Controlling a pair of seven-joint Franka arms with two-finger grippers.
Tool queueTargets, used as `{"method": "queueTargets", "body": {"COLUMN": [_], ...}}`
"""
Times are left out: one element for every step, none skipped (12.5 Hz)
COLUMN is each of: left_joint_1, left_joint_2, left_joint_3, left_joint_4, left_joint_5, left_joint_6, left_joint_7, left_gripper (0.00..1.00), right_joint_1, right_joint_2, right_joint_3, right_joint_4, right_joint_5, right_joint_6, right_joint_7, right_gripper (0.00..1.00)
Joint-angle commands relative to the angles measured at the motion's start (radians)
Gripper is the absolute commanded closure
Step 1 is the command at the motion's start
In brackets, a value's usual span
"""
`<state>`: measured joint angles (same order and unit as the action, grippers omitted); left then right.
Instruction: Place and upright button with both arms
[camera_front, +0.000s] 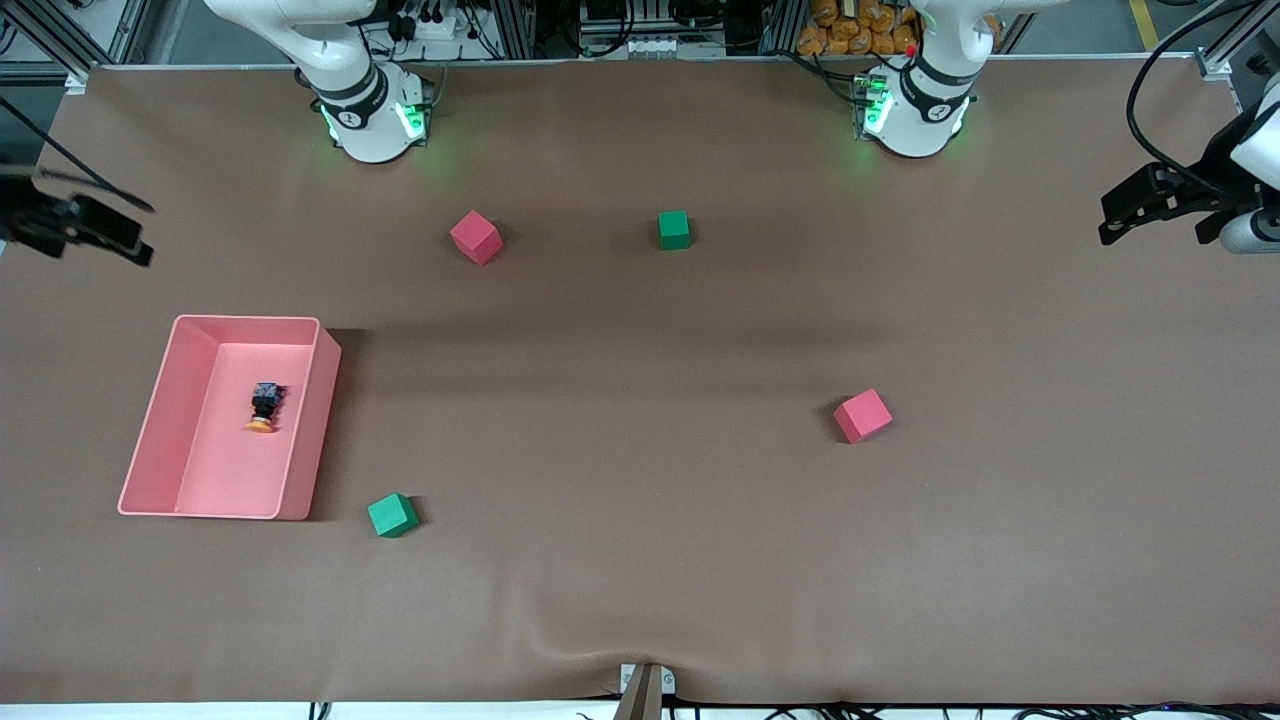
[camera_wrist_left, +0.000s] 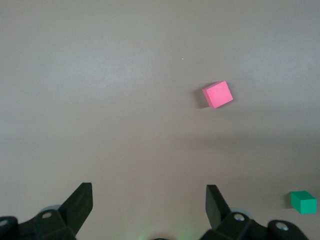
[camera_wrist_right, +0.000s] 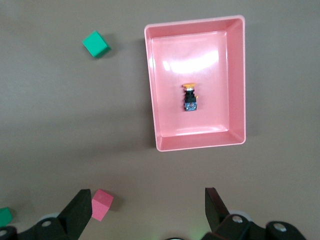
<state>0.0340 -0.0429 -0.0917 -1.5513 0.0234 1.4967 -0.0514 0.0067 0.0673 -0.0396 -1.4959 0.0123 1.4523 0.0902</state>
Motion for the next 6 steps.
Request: {"method": "queueTargets", "body": {"left_joint_1": [0.023,0.023,0.023,0.026,0.024,0.026], "left_joint_2": [0.014,0.014,0.014,0.015,0.015,0.02], "left_joint_3": [-0.002,-0.003,-0.003,-0.003,-0.002,-0.002], "left_joint_4": [0.019,0.016,0.016,0.017,0.017,0.019], "left_joint_5": [-0.002,-0.003,-0.003,-0.003,-0.003,-0.003], "left_joint_6": [-0.01,-0.01,-0.01,-0.01,-0.009,-0.009], "left_joint_7": [0.028,0.031,0.031,0.033,0.031,0.031], "left_gripper": [0.0,0.0,0.0,0.0,0.0,0.0], "right_joint_1": [-0.004,-0.005,-0.01,-0.01,-0.013,-0.02], "right_joint_2": [0.124,0.17,0.213,0.251,0.282,0.299], "right_joint_3": [-0.057,-0.075,-0.097,-0.118,-0.121,-0.128], "right_joint_4": [0.014,-0.001,-0.026,-0.047,-0.078,-0.127], "right_joint_5": [-0.002,0.0,0.001,0.001,0.001,0.001], "right_joint_6": [0.016,0.049,0.109,0.159,0.212,0.286], "right_joint_7": [-0.048,-0.134,-0.191,-0.205,-0.208,-0.214], "right_gripper": [0.0,0.0,0.0,0.0,0.0,0.0]}}
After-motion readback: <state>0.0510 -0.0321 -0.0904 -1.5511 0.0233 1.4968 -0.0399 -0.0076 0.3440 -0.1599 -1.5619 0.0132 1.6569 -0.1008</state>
